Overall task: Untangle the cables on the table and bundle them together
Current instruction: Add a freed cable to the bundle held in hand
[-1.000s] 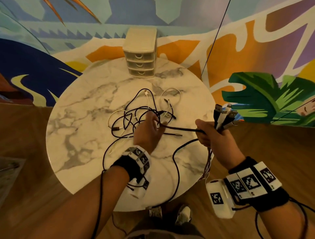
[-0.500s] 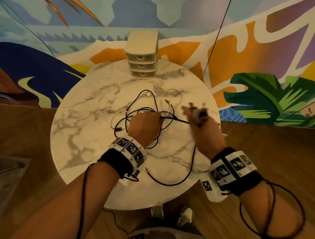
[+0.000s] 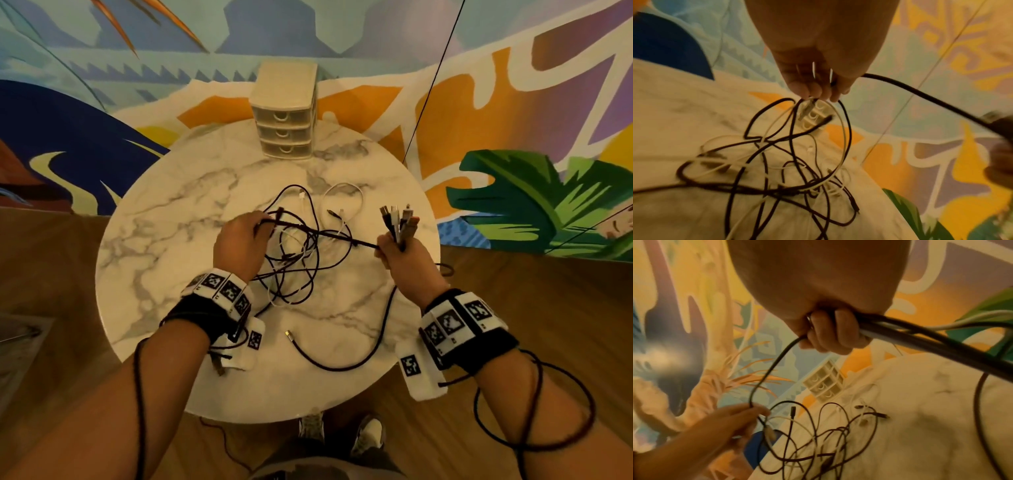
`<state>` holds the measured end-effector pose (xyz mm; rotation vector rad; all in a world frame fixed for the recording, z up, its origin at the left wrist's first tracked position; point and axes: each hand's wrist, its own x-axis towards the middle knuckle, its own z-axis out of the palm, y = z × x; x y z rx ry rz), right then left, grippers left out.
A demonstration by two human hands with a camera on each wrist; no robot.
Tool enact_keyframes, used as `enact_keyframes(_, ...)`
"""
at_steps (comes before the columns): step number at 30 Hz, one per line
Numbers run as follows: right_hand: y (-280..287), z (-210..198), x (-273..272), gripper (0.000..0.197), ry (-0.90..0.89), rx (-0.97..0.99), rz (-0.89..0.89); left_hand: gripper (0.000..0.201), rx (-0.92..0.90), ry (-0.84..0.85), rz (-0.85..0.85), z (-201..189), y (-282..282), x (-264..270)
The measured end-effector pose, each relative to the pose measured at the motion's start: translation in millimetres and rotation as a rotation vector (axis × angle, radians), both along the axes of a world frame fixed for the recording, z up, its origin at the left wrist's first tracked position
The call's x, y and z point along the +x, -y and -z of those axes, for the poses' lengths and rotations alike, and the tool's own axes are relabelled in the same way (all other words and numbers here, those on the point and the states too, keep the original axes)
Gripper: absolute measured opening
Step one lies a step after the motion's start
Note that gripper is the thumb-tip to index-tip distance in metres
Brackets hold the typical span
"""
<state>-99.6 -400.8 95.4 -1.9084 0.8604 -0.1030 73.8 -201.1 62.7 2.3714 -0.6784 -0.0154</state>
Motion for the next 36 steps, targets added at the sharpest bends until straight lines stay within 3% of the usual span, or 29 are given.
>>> enact_keyframes(3,9.1,1.9,-8.5,0.042,-0.071,0.008,-0.024,0.018,-0.011,0.099,0.044,-6.9,-5.7,-1.3)
enact_keyframes(5,15.8,-0.4,-11.4,0.039,-0.006,0.021,0.08,0.02,0.017,0.038,0.092,-2.7,-15.1,-1.0)
enact_keyframes(8,25.0,5.9,-10.5,0.038,0.102,0.049,0.235,0.026,0.257,-0.125,0.24,1.4,-24.3,-8.0)
enact_keyframes(9,26.6,9.1,-10.7,0.039,0.106,0.053,0.262,0.024,0.24,-0.231,0.242,-4.5,-23.2,-12.2)
enact_keyframes(12,37.7,23.7,-17.2,0.04,0.074,0.048,0.36,0.001,-0.102,-0.411,0.18,-34.0,-10.0,-26.9)
enact_keyframes(14,47.5,30.3,-25.9,0.036,0.037,0.055,0.42,0.012,-0.227,-0.441,0.272,-56.5,0.3,-42.5)
enact_keyframes(16,60.3,33.4,-36.6,0.036,0.007,0.061,0.49,0.007,-0.115,-0.304,0.517,-65.0,10.1,-67.0)
enact_keyframes(19,73.5,32.8,-47.8,0.036,0.043,0.049,0.545,0.022,0.311,-0.071,0.843,-48.4,19.4,-96.1)
enact_keyframes(21,74.2,32.7,-54.5,0.037,0.042,0.033,0.522,0.021,0.528,-0.095,0.932,-38.2,26.3,-100.1)
enact_keyframes(22,74.0,34.2,-57.6,0.038,0.025,0.024,0.507,0.018,0.546,-0.117,0.945,-38.5,30.8,-97.0)
enact_keyframes(24,75.4,37.6,-69.6,0.04,-0.019,0.027,0.478,0.012,0.37,-0.259,0.826,-49.2,43.1,-91.2)
enact_keyframes(26,79.0,41.9,-85.2,0.044,-0.109,0.011,0.394,0.016,0.052,-0.47,0.588,-67.6,57.2,-87.2)
enact_keyframes(28,76.4,34.5,-96.1,0.044,-0.124,-0.067,0.316,0.023,-0.154,-0.531,0.476,-89.3,70.9,-87.6)
enact_keyframes(31,61.8,3.0,-95.9,0.035,0.188,-0.075,0.249,0.016,-0.106,-0.397,0.595,-114.0,93.2,-103.9)
enact_keyframes(33,44.1,-22.5,-88.2,0.031,0.352,0.043,0.103,0.009,-0.058,-0.343,0.684,-124.9,106.6,-118.5)
enact_keyframes(36,20.5,-50.8,-80.1,0.031,0.445,0.213,-0.082,0.006,-0.076,-0.375,0.712,-137.3,124.3,-132.4)
